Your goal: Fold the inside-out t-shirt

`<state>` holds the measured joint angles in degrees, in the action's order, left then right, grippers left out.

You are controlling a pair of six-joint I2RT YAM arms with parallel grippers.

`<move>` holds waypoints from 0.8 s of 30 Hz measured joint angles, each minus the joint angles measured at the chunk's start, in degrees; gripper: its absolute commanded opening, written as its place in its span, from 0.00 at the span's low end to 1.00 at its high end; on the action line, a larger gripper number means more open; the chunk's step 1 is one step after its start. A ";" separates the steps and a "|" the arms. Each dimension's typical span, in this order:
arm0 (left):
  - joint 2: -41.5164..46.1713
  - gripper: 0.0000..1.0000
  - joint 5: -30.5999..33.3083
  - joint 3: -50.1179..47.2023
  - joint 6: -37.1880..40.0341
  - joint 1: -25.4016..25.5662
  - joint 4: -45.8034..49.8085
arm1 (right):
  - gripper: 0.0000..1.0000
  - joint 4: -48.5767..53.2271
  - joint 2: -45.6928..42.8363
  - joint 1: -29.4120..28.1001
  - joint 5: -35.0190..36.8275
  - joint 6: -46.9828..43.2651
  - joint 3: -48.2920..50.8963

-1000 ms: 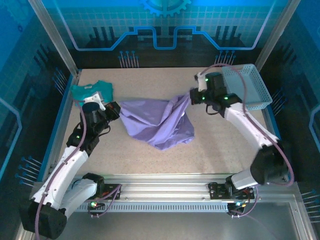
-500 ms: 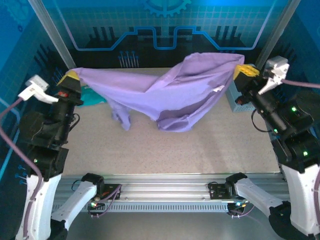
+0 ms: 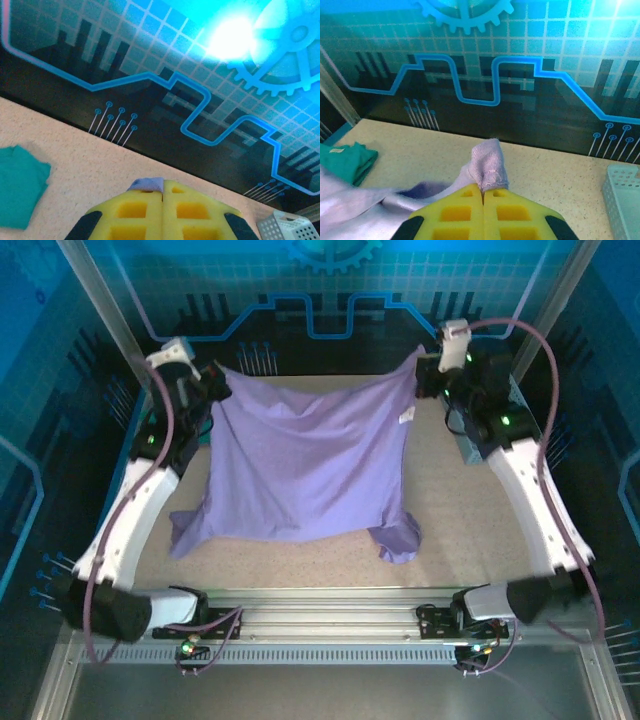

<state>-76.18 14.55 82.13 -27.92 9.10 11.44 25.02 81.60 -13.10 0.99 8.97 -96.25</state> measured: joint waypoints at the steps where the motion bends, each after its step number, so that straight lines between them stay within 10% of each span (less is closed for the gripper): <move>1: -3.15 0.00 -0.33 4.96 0.28 -0.20 0.44 | 0.00 0.04 3.06 0.09 -0.11 0.00 -4.46; 7: -8.48 0.00 -4.90 30.45 1.75 -0.59 1.38 | 0.00 -0.22 7.80 0.70 -1.95 -0.07 -26.12; 12: -1.51 0.00 -8.74 33.11 2.89 -0.70 -0.66 | 0.00 -1.05 4.92 0.79 -5.73 -1.18 -34.23; 17: 12.48 0.00 -11.93 11.32 1.53 -0.70 -3.21 | 0.00 -0.55 -1.60 0.79 -10.16 -2.67 -21.81; 24: 29.88 0.00 -14.16 -30.14 -7.58 -0.48 2.16 | 0.00 1.20 -12.17 0.87 -10.97 0.31 20.28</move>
<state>-46.30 0.38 51.99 -35.51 8.62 13.61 26.22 69.43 -12.23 -9.98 9.28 -75.96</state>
